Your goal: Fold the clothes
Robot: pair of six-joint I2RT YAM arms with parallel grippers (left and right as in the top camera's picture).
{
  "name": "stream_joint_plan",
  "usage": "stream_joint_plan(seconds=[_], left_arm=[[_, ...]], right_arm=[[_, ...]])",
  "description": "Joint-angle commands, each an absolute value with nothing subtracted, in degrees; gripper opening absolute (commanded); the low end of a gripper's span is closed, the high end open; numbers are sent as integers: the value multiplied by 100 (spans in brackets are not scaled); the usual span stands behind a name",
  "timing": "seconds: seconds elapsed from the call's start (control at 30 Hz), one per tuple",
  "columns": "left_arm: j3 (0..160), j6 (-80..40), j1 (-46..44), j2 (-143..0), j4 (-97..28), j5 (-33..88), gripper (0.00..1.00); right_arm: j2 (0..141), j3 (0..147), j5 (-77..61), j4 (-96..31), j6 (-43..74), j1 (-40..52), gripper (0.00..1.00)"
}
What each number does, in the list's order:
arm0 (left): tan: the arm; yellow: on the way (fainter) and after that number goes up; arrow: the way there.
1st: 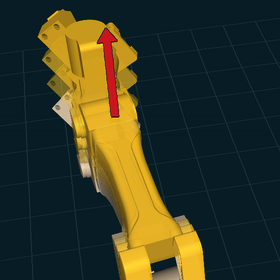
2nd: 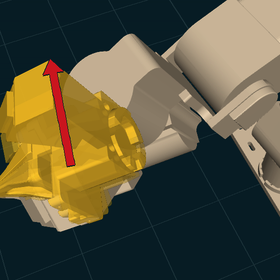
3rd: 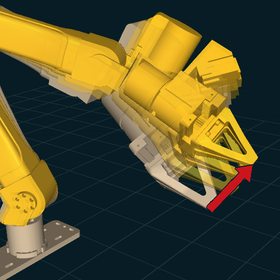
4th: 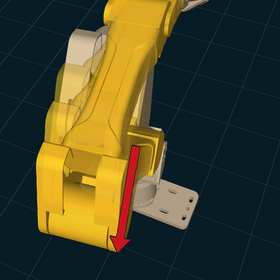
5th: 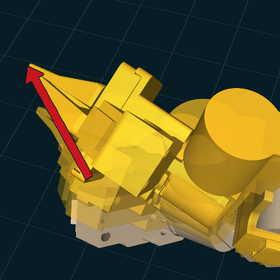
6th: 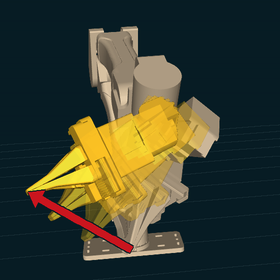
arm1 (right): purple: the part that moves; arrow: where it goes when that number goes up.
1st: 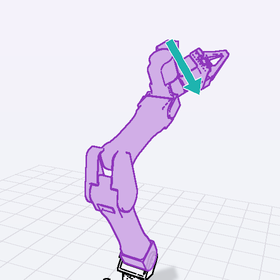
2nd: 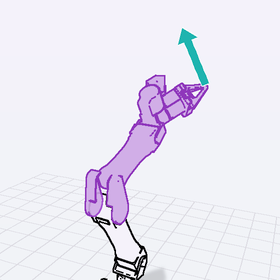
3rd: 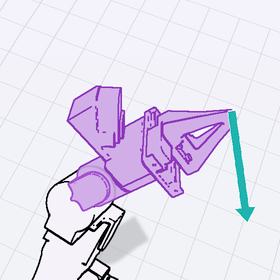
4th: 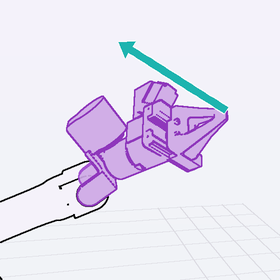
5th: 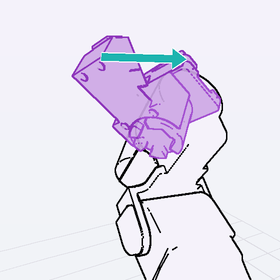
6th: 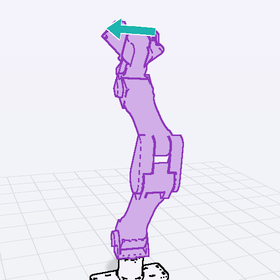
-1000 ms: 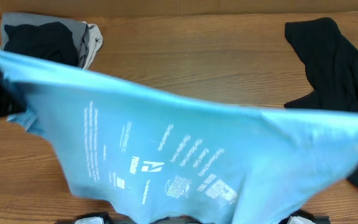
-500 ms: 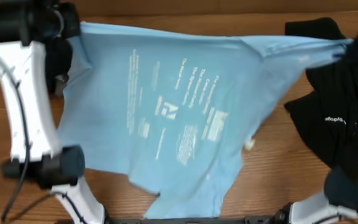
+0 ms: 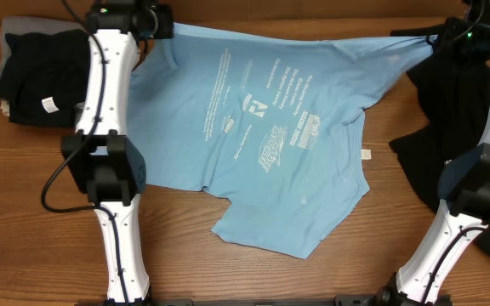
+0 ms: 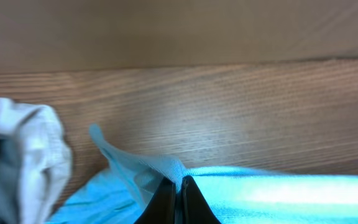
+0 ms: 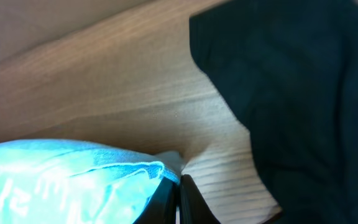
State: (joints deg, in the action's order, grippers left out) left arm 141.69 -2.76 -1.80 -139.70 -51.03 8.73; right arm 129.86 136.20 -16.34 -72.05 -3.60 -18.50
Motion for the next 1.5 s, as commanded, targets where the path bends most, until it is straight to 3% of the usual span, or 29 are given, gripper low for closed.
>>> stream_joint_plan(seconds=[0.0, 0.23, 0.53, 1.3, 1.37, 1.43, 1.47], left_arm=[[14219, -119, -93, -13955, -5159, 690, 4], [14230, -84, 384, -13703, -6010, 718, 4], [14226, 631, 786, -13662, -7196, 698, 4], [14140, 1031, 578, -13946, -8641, 412, 5], [14114, 1033, 510, -13961, -8726, 410, 13], [14110, 1033, 464, -13961, -8820, 408, 39], [14110, 1031, 447, -13961, -8877, 408, 56]], right_arm=[[12853, 13694, -1946, -7393, -303, -1868, 4], [12580, 13694, -2657, -8521, -480, -1831, 4], [12536, 13688, -2141, -9706, -718, -1452, 4], [12536, 10615, -1505, -8486, -427, -1389, 4], [12536, 10580, -1498, -8451, -434, -1389, 8], [12536, 10580, -1500, -8442, -451, -1389, 21], [12536, 10582, -1500, -8442, -451, -1389, 33]])
